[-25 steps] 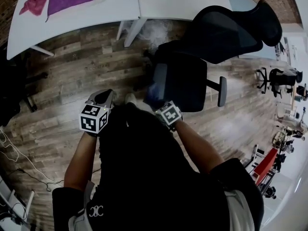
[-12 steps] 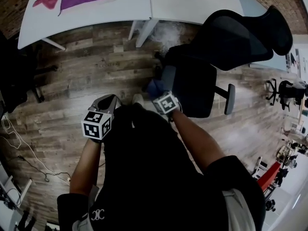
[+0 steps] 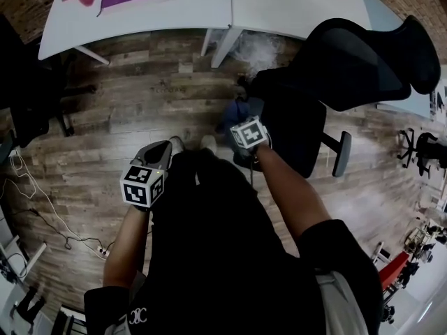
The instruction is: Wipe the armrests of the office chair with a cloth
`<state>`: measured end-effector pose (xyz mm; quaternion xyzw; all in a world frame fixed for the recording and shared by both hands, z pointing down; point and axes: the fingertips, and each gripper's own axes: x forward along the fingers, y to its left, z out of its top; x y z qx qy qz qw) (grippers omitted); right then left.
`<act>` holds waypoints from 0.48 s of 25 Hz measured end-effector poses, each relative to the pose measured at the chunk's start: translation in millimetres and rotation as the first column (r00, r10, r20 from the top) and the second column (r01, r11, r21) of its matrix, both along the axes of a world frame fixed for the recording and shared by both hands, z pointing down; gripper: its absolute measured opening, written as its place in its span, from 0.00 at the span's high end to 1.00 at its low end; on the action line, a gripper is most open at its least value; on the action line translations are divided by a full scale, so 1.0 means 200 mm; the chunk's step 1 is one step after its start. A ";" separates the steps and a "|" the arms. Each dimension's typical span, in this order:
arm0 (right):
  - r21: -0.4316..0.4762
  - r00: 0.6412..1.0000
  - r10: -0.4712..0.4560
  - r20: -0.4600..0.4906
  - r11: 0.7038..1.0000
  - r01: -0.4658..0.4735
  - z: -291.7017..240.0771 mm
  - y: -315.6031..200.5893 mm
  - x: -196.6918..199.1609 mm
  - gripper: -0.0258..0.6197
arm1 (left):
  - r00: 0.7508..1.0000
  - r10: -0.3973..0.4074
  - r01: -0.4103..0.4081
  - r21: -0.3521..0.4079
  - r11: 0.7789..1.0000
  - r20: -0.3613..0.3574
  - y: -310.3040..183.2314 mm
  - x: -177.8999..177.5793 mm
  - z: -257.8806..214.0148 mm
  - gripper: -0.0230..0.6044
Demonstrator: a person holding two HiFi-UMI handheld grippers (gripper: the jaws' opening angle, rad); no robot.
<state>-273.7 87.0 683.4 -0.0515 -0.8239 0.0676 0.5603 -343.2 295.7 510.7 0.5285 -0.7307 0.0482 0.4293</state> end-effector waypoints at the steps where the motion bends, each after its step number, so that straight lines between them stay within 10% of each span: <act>1: 0.009 1.000 0.009 0.002 1.000 -0.009 0.00 -0.05 -0.02 0.84 | 1.000 0.003 -0.003 -0.004 1.000 0.003 -0.01 0.01 -0.01 0.95; 12: 0.022 0.982 0.173 0.077 0.984 -0.175 -0.02 -0.46 -0.25 0.84 | 0.999 0.000 0.001 -0.026 1.000 0.052 -0.04 0.03 -0.11 0.95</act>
